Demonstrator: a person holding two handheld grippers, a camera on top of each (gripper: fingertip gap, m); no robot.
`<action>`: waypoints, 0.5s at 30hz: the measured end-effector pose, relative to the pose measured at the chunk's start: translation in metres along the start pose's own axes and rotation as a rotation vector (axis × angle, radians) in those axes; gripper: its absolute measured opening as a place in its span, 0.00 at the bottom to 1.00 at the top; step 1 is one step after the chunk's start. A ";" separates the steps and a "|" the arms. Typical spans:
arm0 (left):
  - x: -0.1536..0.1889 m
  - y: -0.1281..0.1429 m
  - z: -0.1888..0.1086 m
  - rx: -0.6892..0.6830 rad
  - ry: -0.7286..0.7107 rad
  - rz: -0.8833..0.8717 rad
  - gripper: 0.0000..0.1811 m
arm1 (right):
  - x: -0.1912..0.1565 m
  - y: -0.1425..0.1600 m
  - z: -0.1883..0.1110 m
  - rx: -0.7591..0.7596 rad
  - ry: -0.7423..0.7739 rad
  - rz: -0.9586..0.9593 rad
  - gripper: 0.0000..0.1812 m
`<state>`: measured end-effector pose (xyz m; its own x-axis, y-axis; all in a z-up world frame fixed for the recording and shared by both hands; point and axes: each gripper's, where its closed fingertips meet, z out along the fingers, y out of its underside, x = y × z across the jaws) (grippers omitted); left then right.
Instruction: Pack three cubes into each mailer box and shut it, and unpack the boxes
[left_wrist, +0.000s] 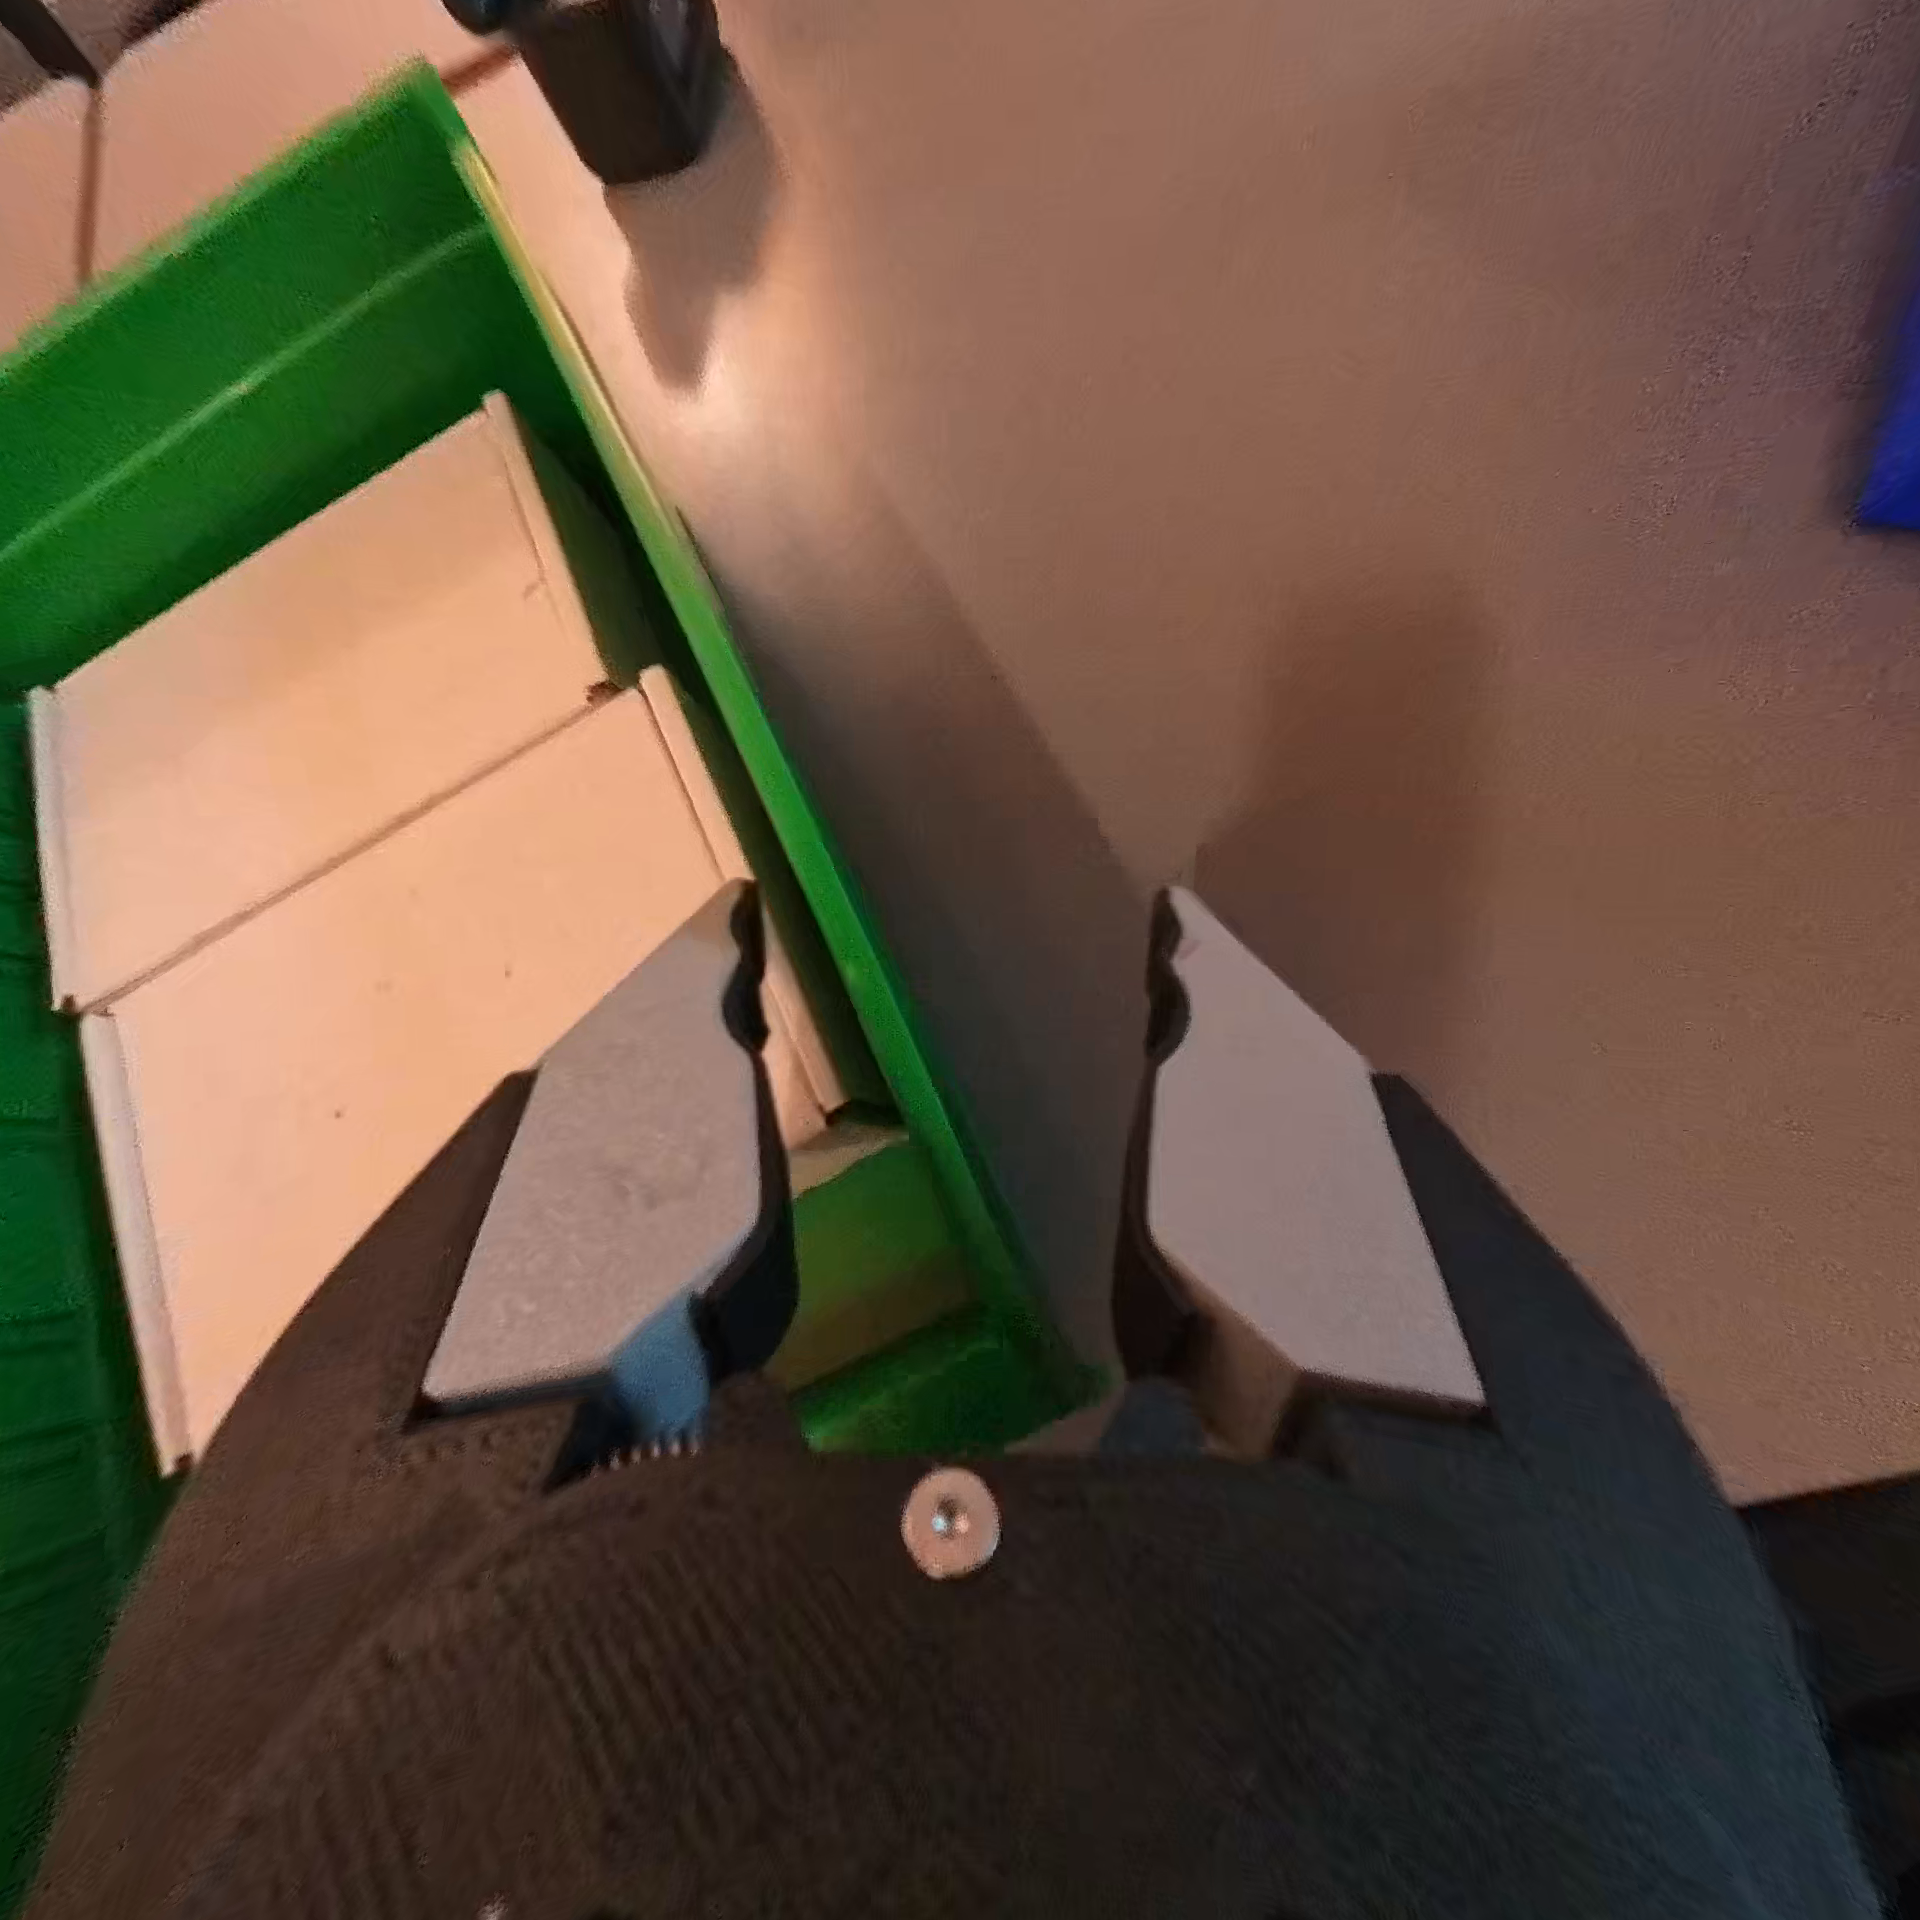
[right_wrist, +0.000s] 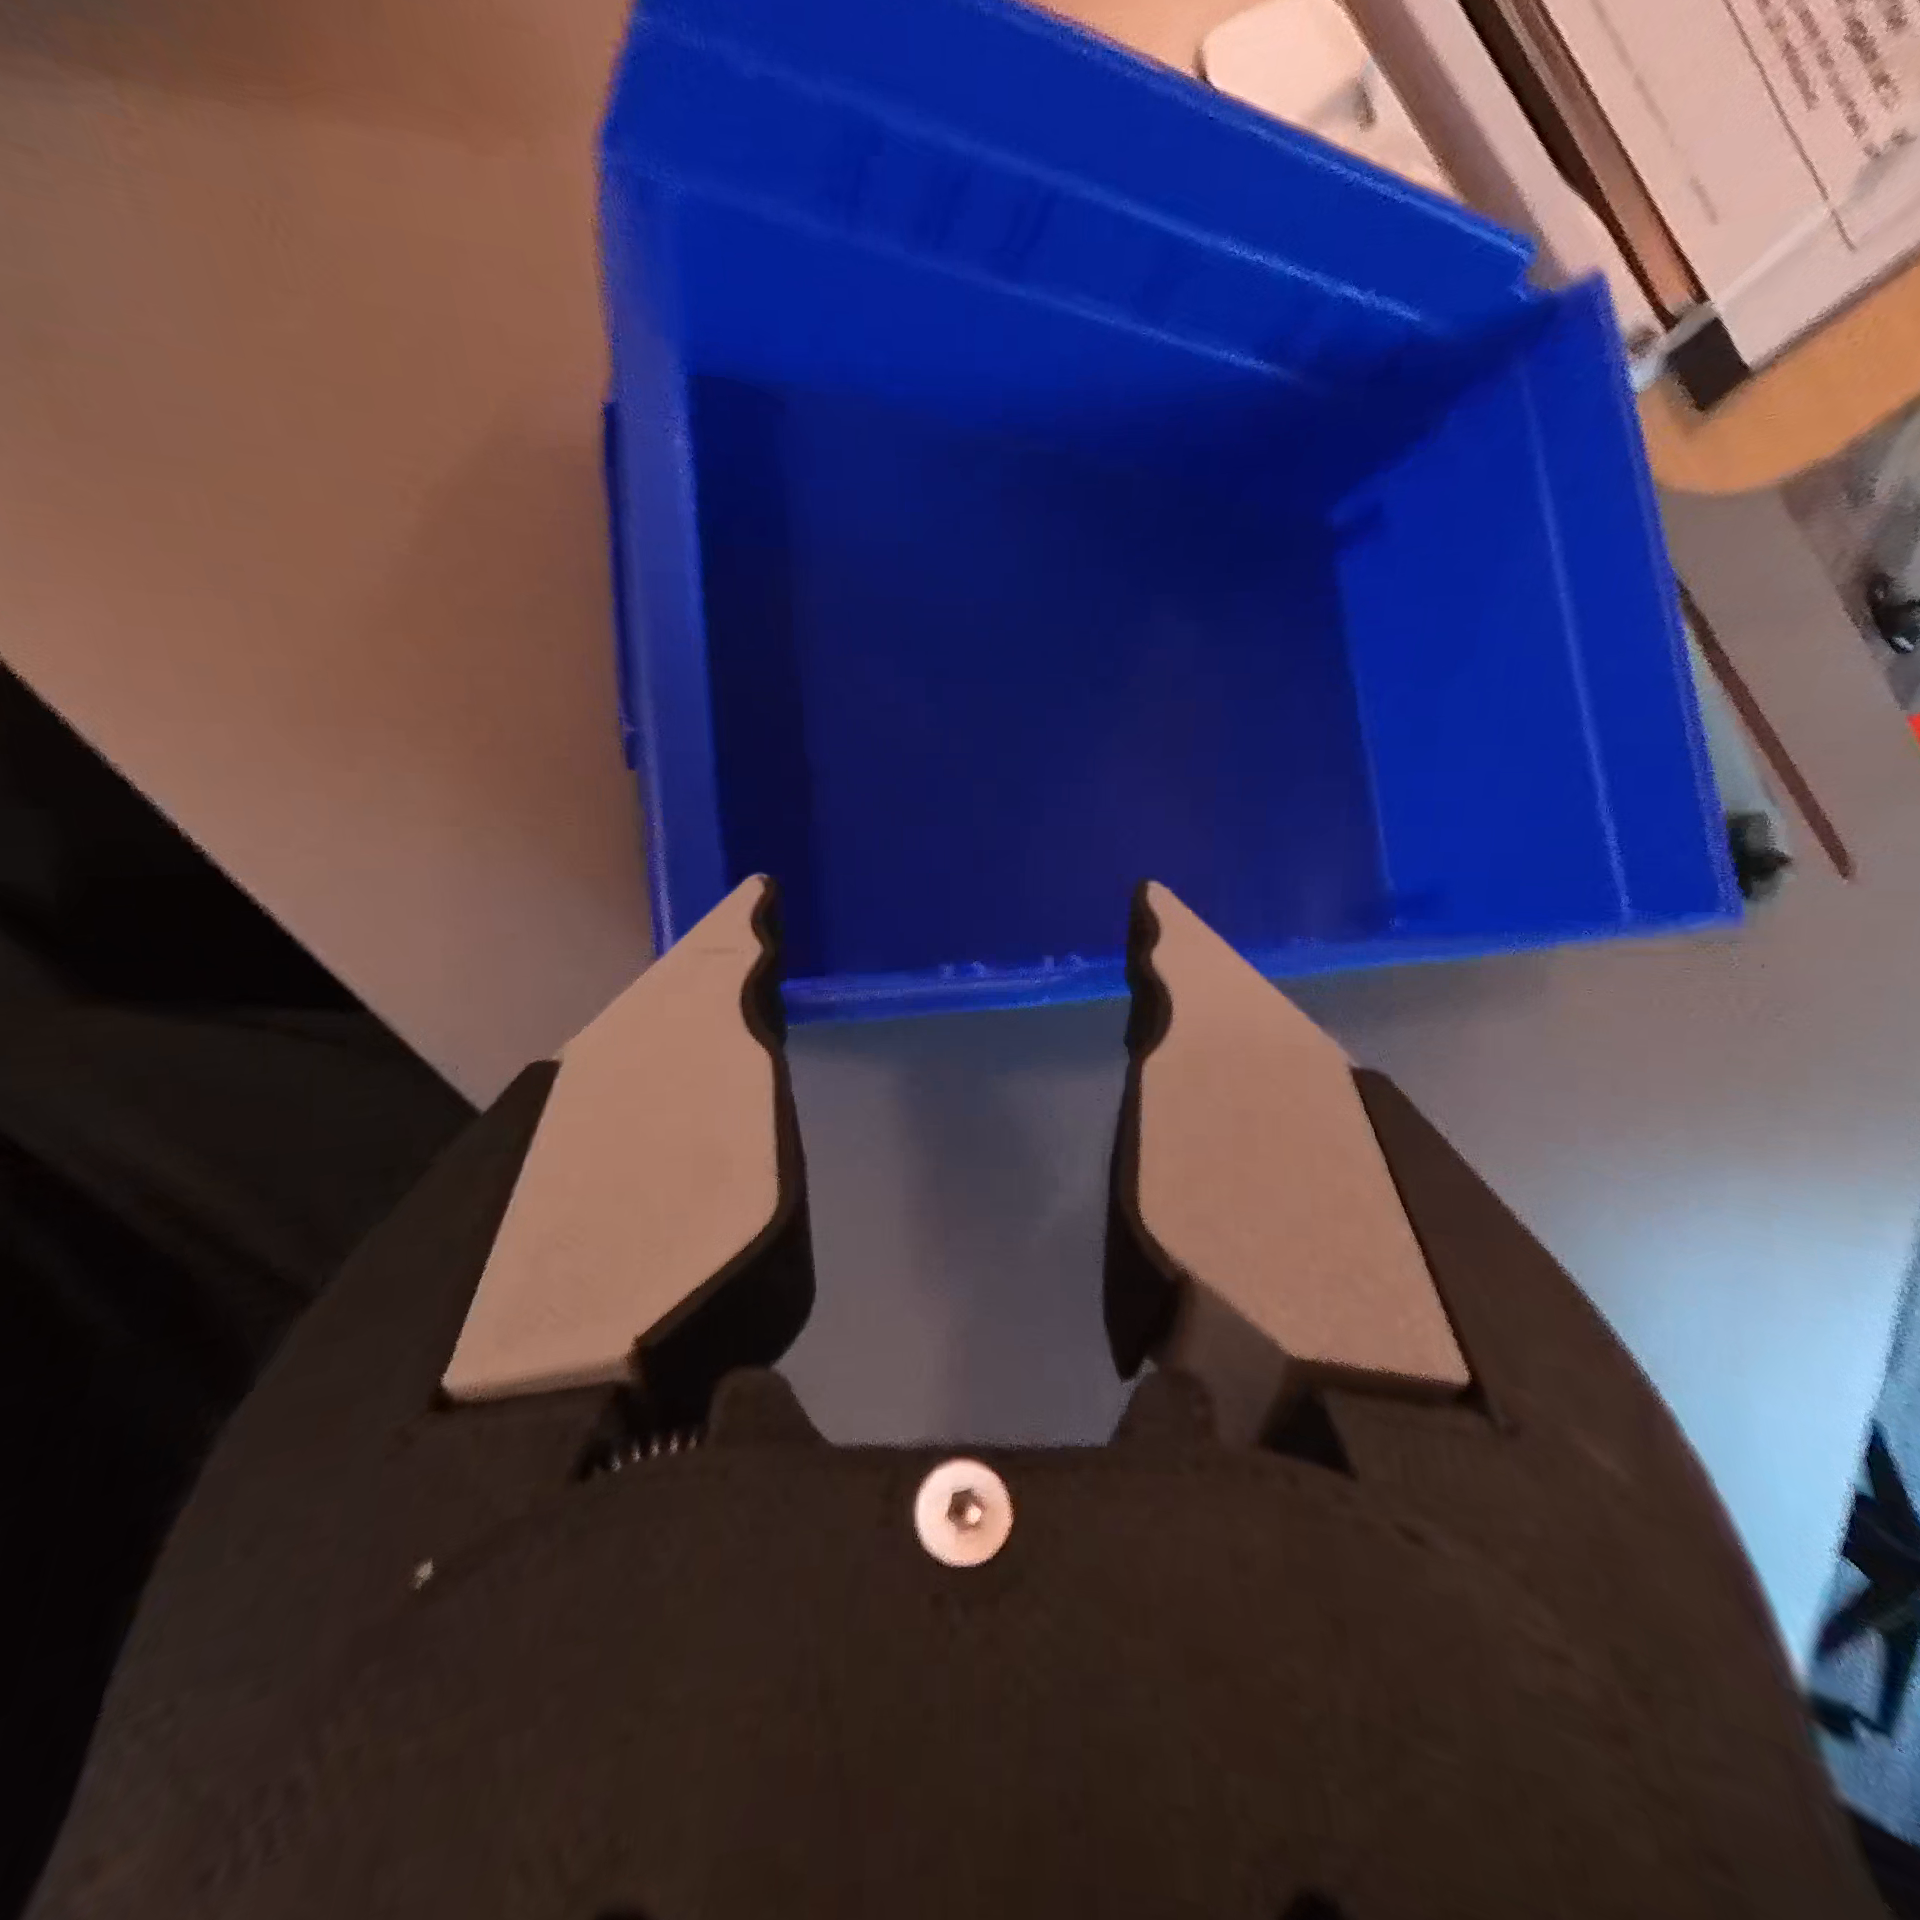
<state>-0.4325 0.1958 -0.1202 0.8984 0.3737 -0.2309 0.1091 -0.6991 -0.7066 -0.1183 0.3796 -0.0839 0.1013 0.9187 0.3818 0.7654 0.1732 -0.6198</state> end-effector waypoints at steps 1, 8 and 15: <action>-0.003 0.002 0.004 -0.007 -0.025 0.030 0.36 | 0.009 0.007 -0.002 -0.018 0.031 0.000 0.35; -0.022 0.013 0.001 -0.045 -0.074 0.053 0.15 | 0.070 0.055 -0.015 -0.136 0.224 0.032 0.32; -0.046 0.026 -0.006 -0.055 -0.090 -0.001 0.07 | 0.092 0.071 -0.019 -0.146 0.252 0.095 0.34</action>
<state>-0.4683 0.1570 -0.1236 0.8566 0.4259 -0.2911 0.1355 -0.7303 -0.6696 -0.0426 0.4693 -0.0794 0.3170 0.8083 0.4961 0.8264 0.0213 -0.5627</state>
